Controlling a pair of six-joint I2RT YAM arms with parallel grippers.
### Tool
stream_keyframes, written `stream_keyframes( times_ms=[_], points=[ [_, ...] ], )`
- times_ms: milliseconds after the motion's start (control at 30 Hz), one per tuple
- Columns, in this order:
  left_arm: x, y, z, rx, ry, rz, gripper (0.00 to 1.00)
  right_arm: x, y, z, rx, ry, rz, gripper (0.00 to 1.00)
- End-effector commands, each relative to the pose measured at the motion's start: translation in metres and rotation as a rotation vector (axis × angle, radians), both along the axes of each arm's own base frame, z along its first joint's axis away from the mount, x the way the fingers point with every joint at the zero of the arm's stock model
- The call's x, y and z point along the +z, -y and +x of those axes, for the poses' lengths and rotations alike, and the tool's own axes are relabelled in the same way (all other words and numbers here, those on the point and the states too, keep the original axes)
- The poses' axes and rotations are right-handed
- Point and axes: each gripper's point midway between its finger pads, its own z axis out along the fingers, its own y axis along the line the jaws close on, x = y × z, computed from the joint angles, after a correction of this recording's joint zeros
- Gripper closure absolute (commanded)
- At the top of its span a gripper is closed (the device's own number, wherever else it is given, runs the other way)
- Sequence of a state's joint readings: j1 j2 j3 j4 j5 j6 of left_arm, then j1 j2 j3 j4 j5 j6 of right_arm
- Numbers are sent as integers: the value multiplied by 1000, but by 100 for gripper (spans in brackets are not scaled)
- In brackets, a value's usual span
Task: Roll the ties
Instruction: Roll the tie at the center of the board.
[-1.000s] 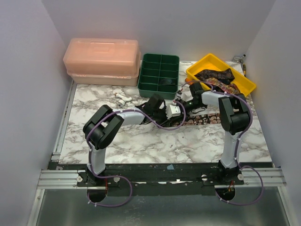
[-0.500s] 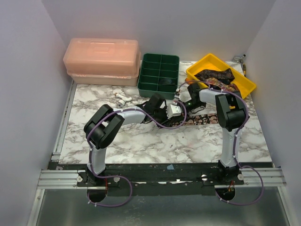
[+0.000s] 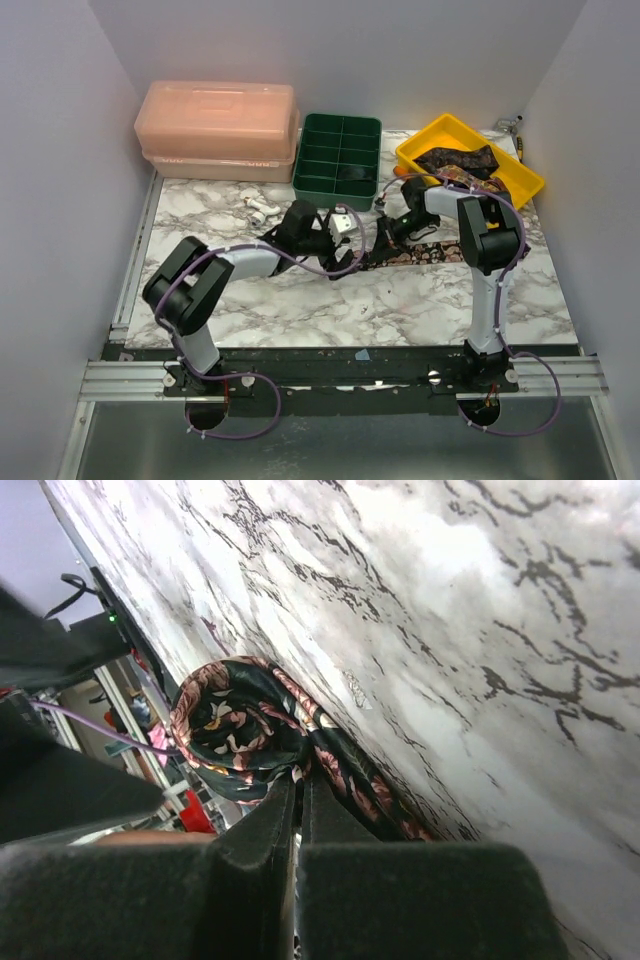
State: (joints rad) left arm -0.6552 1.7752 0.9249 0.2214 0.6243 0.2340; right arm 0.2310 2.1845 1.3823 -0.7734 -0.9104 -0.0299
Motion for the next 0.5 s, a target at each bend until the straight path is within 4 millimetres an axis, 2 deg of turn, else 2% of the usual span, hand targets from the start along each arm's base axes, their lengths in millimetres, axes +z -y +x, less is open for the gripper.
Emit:
stream_keyframes(
  times_ms=[0, 33, 100, 167, 233, 300, 467],
  points=[
    [67, 4, 1, 66, 155, -337, 2, -73, 49, -7, 110, 54, -328, 99],
    [65, 3, -4, 77, 114, -358, 2, -74, 49, -9, 121, 48, -324, 100],
    [56, 6, -18, -94, 48, -306, 1, -74, 49, -16, 150, 33, -308, 99],
    [48, 7, -17, -77, -38, -294, 1, -73, 46, -19, 151, 28, -289, 100],
    [49, 6, -20, -56, 25, -328, 1, -69, 41, -23, 136, 18, -260, 99],
    [41, 5, -21, -50, 102, -309, 1, -66, 33, -29, 121, 5, -232, 99],
    [19, 1, -17, -21, 149, -300, 2, -59, 8, -47, 56, -53, -156, 99]
  ],
)
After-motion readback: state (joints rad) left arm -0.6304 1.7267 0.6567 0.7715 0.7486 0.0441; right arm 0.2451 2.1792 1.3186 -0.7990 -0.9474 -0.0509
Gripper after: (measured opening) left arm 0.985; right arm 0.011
